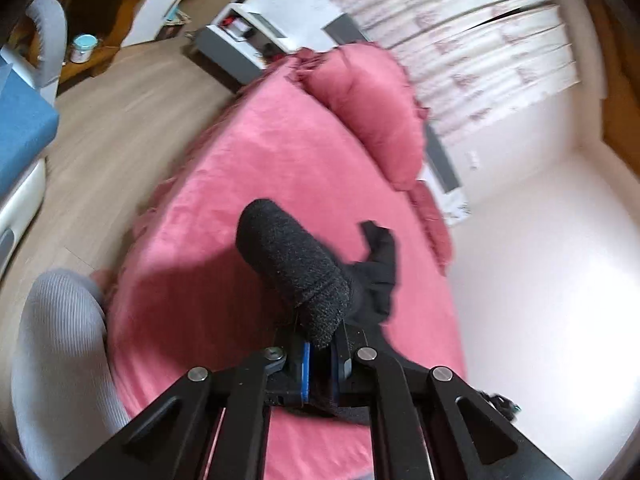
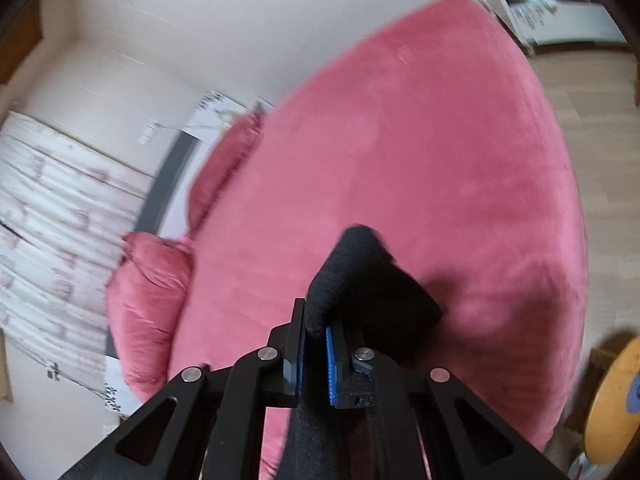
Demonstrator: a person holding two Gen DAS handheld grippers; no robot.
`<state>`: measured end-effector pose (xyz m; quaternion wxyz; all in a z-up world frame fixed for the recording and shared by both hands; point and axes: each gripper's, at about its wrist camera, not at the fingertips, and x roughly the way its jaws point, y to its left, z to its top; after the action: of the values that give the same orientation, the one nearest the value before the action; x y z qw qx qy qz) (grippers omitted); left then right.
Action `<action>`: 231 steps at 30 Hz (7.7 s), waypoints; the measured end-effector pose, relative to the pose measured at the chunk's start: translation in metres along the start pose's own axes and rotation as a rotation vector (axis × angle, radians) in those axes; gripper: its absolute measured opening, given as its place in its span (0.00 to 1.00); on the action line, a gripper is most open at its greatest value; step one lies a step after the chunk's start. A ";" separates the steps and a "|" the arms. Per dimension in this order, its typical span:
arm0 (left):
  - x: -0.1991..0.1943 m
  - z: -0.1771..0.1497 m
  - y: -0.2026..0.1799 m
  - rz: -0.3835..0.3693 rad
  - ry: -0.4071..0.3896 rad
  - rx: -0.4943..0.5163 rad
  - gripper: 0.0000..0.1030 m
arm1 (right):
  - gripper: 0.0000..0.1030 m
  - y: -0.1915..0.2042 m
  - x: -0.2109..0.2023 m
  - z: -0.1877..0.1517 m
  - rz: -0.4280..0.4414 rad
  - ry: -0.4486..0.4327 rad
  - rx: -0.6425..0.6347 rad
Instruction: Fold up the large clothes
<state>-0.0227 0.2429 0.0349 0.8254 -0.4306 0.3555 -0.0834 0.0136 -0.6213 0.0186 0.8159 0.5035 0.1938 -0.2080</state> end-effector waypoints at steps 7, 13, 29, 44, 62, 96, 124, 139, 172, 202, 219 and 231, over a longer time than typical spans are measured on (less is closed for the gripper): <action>0.036 -0.038 0.005 0.250 0.216 0.110 0.34 | 0.06 0.020 -0.052 0.045 0.071 -0.185 -0.062; 0.077 -0.075 0.069 0.409 0.372 -0.039 0.44 | 0.07 -0.042 -0.013 0.024 -0.034 -0.020 0.104; 0.100 -0.054 0.049 0.390 0.324 0.185 0.12 | 0.07 0.154 0.004 0.022 0.263 0.149 -0.073; 0.083 -0.099 0.088 0.543 0.522 0.144 0.13 | 0.07 -0.060 0.021 0.067 -0.074 0.042 0.080; 0.080 -0.010 0.028 0.544 0.118 0.261 0.72 | 0.41 -0.055 0.059 0.028 -0.430 0.066 -0.258; 0.257 -0.014 0.055 0.299 0.212 0.419 0.72 | 0.21 0.328 0.401 -0.376 -0.330 0.520 -1.019; 0.257 0.021 0.029 0.399 0.165 0.291 0.70 | 0.38 -0.043 0.135 -0.040 -0.353 0.286 -0.270; 0.310 0.019 0.023 0.420 0.285 0.588 0.74 | 0.54 0.064 0.292 -0.061 -0.461 0.357 -0.296; 0.220 -0.001 -0.015 0.271 0.239 0.576 0.01 | 0.06 -0.094 0.066 0.014 -0.151 0.050 0.169; 0.260 0.030 0.051 0.438 0.415 0.246 0.57 | 0.06 -0.141 0.069 -0.010 -0.175 0.048 0.359; 0.073 0.001 -0.008 0.145 -0.031 0.411 0.33 | 0.06 -0.123 0.060 -0.006 -0.169 0.034 0.307; 0.119 0.046 -0.007 0.107 -0.045 0.302 0.32 | 0.06 -0.027 0.083 0.017 -0.129 0.090 0.188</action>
<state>0.0966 0.2155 -0.0037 0.8918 -0.2837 0.3427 -0.0823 0.0705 -0.6594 -0.0377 0.7406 0.5730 0.2416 -0.2545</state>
